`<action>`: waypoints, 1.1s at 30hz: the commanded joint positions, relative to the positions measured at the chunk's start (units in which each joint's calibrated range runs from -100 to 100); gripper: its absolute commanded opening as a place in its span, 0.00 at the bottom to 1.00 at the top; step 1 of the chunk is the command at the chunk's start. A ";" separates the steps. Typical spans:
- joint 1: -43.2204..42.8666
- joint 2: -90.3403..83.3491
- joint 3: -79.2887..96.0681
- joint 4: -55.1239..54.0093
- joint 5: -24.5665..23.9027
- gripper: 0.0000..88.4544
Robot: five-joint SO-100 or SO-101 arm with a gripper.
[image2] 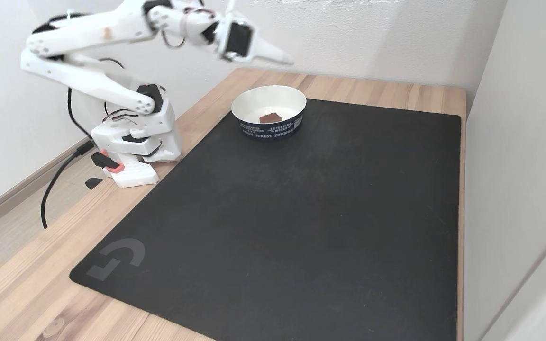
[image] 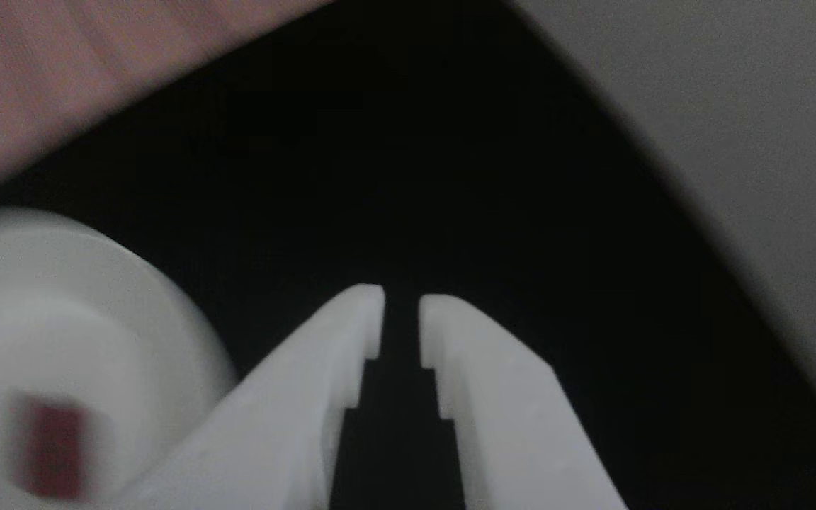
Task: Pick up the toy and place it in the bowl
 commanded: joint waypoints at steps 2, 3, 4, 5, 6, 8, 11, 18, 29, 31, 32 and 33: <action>13.33 -13.78 8.88 -1.89 12.21 0.03; 14.67 -16.20 11.40 -2.91 13.98 0.03; 15.75 -18.78 14.02 -4.44 15.55 0.03; 16.67 -21.20 16.72 -6.04 16.90 0.03; 18.35 -26.62 22.76 -9.35 19.15 0.03; 19.52 -31.87 28.44 -10.87 20.45 0.03; 19.52 -41.63 38.17 -10.87 22.75 0.03; 19.85 -45.54 39.70 -3.25 30.94 0.03; 19.85 -45.63 39.79 13.18 38.88 0.03; 19.94 -45.63 39.79 16.65 38.88 0.03; 19.94 -45.63 39.79 17.92 38.88 0.03; 19.94 -45.63 39.79 19.27 38.88 0.03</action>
